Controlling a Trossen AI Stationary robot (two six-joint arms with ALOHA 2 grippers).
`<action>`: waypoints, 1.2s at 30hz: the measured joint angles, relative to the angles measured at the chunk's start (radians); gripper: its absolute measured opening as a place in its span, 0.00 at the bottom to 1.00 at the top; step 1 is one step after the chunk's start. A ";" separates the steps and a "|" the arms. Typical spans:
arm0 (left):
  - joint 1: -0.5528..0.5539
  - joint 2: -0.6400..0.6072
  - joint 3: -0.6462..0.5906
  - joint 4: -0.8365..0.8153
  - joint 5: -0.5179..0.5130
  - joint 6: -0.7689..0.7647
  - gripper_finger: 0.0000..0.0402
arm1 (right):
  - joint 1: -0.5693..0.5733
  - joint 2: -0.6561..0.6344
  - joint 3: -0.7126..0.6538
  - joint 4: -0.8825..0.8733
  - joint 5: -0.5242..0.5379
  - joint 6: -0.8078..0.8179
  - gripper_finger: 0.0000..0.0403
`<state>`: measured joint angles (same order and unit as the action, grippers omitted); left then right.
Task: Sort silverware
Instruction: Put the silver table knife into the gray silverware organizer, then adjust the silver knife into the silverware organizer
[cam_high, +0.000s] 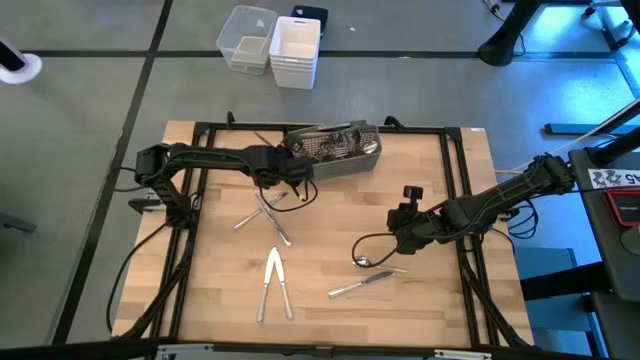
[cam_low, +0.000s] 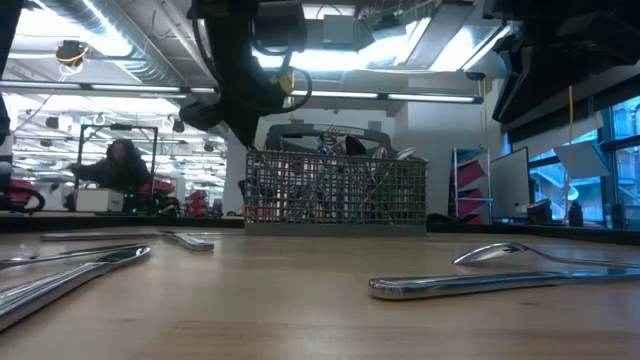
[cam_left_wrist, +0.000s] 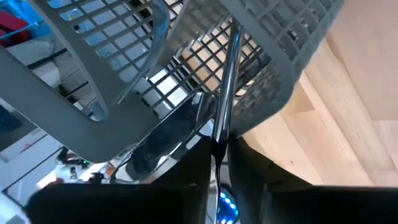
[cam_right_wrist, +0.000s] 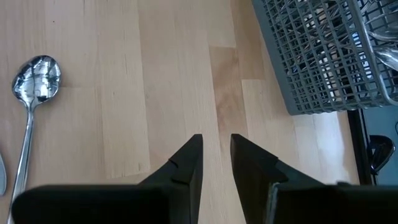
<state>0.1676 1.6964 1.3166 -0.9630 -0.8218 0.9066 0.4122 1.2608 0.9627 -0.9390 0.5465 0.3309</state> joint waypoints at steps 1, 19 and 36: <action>-0.002 0.001 -0.001 0.004 -0.013 -0.001 0.13 | 0.000 0.000 0.000 0.001 0.000 0.000 0.21; -0.102 -0.004 -0.003 0.120 -0.106 -0.009 0.31 | 0.000 0.000 0.000 0.000 0.000 0.000 0.21; -0.027 -0.303 -0.003 0.006 0.070 -0.899 0.31 | 0.000 0.000 0.000 -0.006 -0.010 0.000 0.21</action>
<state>0.1403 1.3933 1.3138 -0.9568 -0.7520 0.0075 0.4120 1.2606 0.9627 -0.9453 0.5364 0.3309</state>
